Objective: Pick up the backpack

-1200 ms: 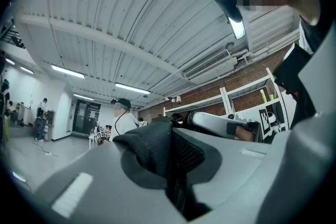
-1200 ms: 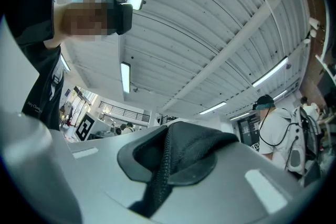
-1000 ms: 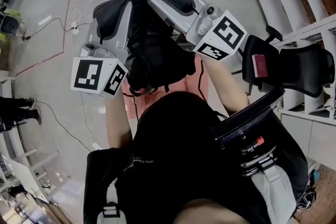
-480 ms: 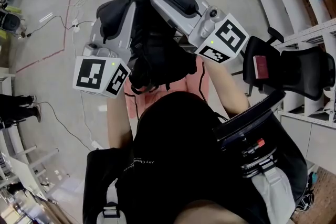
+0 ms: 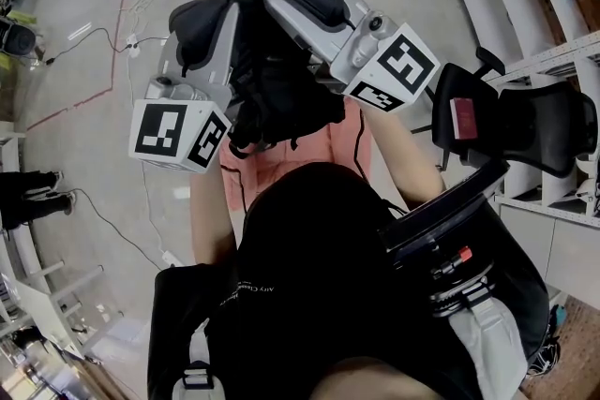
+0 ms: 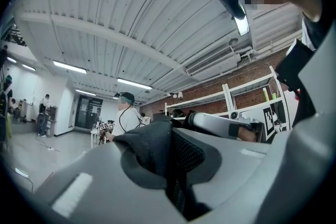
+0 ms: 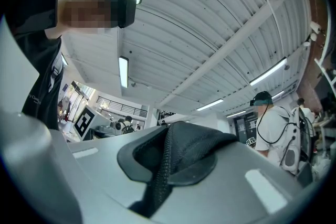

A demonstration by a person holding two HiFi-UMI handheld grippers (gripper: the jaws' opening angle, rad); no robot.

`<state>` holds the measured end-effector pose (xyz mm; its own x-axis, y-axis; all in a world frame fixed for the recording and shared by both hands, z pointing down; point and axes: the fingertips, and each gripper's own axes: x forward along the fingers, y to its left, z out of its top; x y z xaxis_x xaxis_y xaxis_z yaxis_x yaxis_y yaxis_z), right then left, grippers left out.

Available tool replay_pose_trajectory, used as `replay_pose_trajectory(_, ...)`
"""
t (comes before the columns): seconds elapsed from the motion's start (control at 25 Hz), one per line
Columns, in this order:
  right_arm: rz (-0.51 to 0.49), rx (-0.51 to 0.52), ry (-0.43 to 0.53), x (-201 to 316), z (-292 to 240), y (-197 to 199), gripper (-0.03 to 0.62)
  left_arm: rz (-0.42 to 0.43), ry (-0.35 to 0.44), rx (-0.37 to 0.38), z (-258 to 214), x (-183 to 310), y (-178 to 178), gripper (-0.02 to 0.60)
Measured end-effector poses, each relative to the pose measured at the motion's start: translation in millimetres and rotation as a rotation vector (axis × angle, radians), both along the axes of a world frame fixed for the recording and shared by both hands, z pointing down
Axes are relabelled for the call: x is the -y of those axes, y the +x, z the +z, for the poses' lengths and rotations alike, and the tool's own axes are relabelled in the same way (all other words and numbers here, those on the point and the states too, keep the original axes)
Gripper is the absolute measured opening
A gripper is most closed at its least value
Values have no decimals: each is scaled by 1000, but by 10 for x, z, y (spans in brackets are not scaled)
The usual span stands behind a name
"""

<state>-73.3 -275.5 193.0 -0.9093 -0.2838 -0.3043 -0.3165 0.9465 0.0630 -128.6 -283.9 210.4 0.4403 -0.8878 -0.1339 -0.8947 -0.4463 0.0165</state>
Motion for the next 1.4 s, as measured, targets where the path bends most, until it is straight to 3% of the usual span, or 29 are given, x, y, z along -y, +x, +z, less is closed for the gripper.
replay_pose_trajectory(1.4, 59, -73, 16, 96, 194, 5, 32, -8, -28, 39, 169, 83, 58, 28)
